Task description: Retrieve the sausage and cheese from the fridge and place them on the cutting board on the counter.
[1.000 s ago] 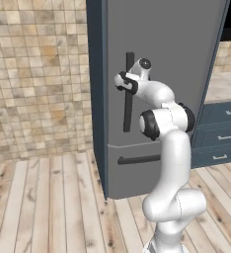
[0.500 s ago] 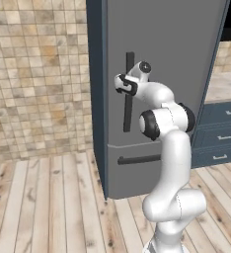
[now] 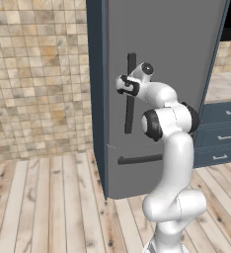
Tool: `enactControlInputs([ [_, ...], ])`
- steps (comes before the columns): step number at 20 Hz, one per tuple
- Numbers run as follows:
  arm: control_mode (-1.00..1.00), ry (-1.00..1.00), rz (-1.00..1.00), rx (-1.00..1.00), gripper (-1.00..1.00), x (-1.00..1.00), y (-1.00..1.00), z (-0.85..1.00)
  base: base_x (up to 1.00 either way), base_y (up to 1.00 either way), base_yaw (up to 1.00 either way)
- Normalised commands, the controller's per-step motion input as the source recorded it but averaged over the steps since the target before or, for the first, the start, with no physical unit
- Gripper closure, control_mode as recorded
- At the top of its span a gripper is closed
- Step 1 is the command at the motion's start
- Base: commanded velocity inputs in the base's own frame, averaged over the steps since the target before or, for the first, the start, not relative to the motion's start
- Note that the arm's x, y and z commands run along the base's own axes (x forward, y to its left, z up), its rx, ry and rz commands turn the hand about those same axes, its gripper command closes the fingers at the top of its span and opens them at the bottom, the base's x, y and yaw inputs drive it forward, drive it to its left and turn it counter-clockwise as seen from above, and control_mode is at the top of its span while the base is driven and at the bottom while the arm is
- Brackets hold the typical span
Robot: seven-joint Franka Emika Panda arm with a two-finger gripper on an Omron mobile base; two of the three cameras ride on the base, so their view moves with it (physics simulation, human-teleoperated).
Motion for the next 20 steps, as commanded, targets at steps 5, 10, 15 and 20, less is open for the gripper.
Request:
enactControlInputs([
  [5, -1.00, 0.00, 0.00, 0.00, 1.00, -0.95, -0.61, 0.12, 0.00, 0.00, 0.00],
  [10, -1.00, 0.00, 0.00, 0.00, 1.00, -1.00, -0.65, 0.13, 0.00, 0.00, 0.00],
  [15, -1.00, -0.03, 0.00, 0.00, 1.00, -1.00, -0.86, 0.04, 0.00, 0.00, 0.00],
  [20, -1.00, -0.03, 0.01, 0.01, 1.00, -1.00, -0.96, 0.14, 0.00, 0.00, 0.00],
])
